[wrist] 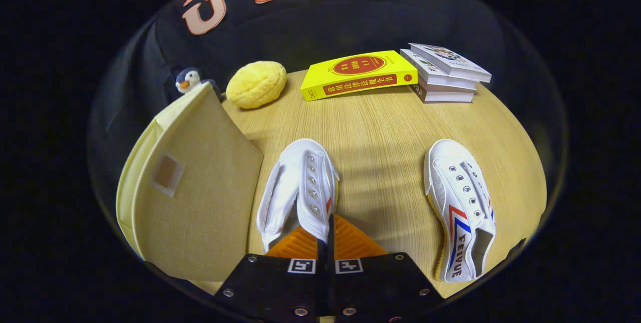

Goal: Open the storage box then place both shoes into the box .Put the left shoe in first, then the right shoe, with the right side of both shoes facing outward in a uniform manner.

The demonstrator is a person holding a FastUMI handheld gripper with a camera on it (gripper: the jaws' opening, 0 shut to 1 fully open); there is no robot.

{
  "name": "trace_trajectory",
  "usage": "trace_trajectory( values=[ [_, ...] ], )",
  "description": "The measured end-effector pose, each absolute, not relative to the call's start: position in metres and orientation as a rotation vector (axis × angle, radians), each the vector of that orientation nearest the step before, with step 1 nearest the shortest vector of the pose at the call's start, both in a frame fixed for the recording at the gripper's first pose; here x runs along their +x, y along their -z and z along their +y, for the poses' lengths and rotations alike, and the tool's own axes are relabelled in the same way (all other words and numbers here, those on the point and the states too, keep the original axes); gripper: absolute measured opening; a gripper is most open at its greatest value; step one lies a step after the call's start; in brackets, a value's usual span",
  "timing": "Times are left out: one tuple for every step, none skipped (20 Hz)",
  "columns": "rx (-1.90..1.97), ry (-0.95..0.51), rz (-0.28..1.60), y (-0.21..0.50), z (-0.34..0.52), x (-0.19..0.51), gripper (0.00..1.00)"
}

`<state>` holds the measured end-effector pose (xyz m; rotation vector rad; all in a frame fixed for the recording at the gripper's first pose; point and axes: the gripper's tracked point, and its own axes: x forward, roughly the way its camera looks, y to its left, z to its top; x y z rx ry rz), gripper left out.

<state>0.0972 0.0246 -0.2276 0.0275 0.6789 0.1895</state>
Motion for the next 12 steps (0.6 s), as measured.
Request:
trace_trajectory(
  values=[
    [0.051,-0.2,0.657,0.219,0.027,0.1,0.0],
    [0.059,-0.212,0.639,0.211,0.029,0.099,0.0],
    [0.059,-0.217,0.624,0.205,0.03,0.097,0.0],
    [0.056,-0.228,0.614,0.201,0.033,0.095,0.0],
    [0.058,-0.234,0.605,0.197,0.033,0.092,0.0],
    [0.067,-0.24,0.598,0.194,0.035,0.091,0.0],
    [0.084,-0.246,0.592,0.19,0.038,0.088,0.0],
    [0.094,-0.243,0.581,0.183,0.04,0.086,0.0],
    [0.096,-0.243,0.558,0.174,0.042,0.084,0.0],
    [0.086,-0.24,0.539,0.164,0.043,0.082,0.0],
    [0.083,-0.234,0.52,0.153,0.045,0.08,0.0],
    [0.091,-0.231,0.508,0.143,0.047,0.077,0.0]
  ],
)
